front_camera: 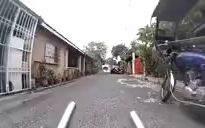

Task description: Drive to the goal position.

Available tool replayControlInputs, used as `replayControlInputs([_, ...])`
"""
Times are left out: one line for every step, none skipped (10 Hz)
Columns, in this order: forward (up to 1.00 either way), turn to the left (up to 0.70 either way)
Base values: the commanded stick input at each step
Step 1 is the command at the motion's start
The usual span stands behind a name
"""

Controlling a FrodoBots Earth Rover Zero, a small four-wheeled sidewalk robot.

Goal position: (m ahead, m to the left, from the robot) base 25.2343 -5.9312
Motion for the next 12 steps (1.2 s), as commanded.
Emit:
replayControlInputs([0.85,0.00])
replayControlInputs([0.85,0.00])
replayControlInputs([0.85,0.00])
replayControlInputs([0.85,0.00])
replayControlInputs([0.85,0.00])
replayControlInputs([0.85,-0.05])
replayControlInputs([0.85,-0.18])
replayControlInputs([0.85,-0.34])
replayControlInputs([0.85,-0.34])
replayControlInputs([0.85,-0.34])
replayControlInputs([0.85,-0.34])
replayControlInputs([0.85,-0.34])
